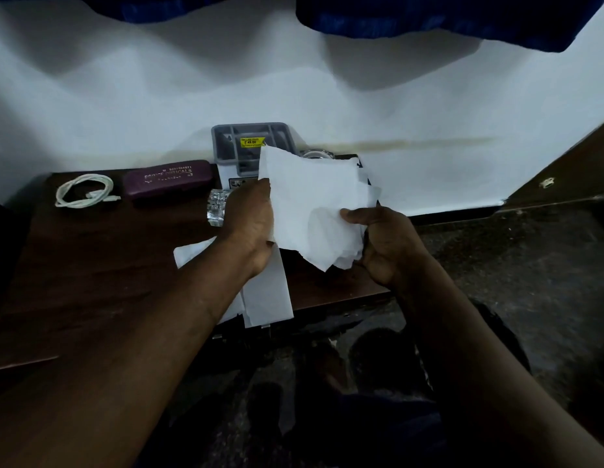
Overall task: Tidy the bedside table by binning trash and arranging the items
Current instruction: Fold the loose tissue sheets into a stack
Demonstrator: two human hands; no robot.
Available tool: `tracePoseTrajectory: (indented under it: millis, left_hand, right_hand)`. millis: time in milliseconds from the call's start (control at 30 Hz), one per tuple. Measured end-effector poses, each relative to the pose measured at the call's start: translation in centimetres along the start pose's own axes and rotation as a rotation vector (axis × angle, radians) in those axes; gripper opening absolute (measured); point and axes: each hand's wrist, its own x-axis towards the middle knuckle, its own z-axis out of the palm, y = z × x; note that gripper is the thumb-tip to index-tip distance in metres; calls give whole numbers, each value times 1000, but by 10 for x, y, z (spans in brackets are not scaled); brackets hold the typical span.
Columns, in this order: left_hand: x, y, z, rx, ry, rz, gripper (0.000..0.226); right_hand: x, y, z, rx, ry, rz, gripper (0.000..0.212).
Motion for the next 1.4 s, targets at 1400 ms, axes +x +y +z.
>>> tracePoseTrajectory:
  millis: [1400]
  left_hand:
    - [5,-31,0,791,6,514,41]
  right_hand:
    - [9,16,-7,-521,251,-341,52]
